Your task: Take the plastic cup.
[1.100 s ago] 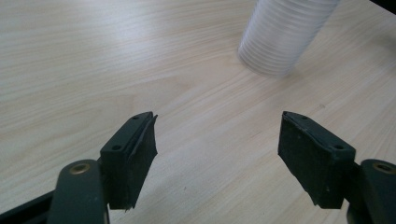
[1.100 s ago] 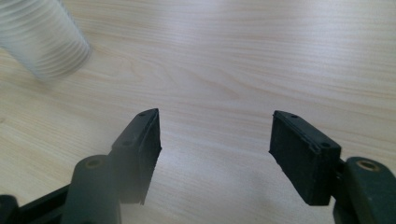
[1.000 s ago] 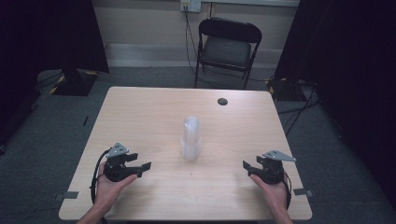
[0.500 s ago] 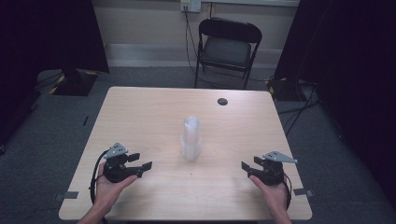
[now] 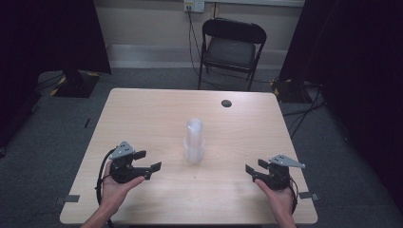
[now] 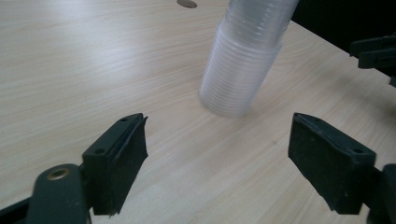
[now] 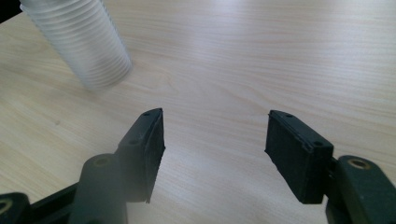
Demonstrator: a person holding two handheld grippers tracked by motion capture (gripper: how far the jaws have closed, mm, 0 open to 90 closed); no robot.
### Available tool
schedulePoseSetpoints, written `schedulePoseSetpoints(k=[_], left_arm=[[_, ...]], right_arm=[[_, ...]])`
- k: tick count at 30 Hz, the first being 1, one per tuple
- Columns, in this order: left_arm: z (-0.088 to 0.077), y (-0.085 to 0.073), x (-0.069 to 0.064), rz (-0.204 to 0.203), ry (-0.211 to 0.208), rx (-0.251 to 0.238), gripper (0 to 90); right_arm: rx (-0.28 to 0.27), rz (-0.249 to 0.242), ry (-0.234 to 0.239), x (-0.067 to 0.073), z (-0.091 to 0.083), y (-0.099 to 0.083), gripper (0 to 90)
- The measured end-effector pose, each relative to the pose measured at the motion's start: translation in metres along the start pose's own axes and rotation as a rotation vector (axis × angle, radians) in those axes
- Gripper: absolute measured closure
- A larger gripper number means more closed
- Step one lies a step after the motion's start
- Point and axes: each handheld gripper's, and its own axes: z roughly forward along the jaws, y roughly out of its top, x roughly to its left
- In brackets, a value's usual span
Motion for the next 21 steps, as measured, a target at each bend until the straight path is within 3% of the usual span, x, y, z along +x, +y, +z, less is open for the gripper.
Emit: schedulePoseSetpoints(k=[4,8,10,12,16,19,21], left_arm=[[0.006,0.008,-0.004,0.023,-0.028,0.021,19.0],[0.01,0.014,-0.01,0.068,-0.027,0.036,20.9],[0.014,0.024,-0.017,0.087,-0.044,0.019,21.1],[0.017,0.031,-0.021,0.107,-0.034,0.003,21.1],[0.023,0.042,-0.026,0.106,-0.041,-0.027,20.7],[0.028,0.052,-0.032,0.138,-0.034,-0.044,21.2],[0.028,0.054,-0.033,0.135,-0.036,-0.044,21.2]], right_arm=[[-0.011,-0.004,-0.004,-0.001,-0.002,0.0,37.2],[-0.02,0.0,0.008,0.001,-0.002,0.001,36.8],[-0.02,-0.008,0.006,0.002,-0.001,0.003,36.8],[-0.019,-0.009,0.017,0.004,-0.001,0.003,36.9],[-0.018,-0.015,0.024,0.006,-0.003,0.002,36.5],[-0.021,-0.013,0.026,0.005,-0.005,0.001,36.5],[-0.022,-0.014,0.025,0.005,-0.005,0.001,36.8]])
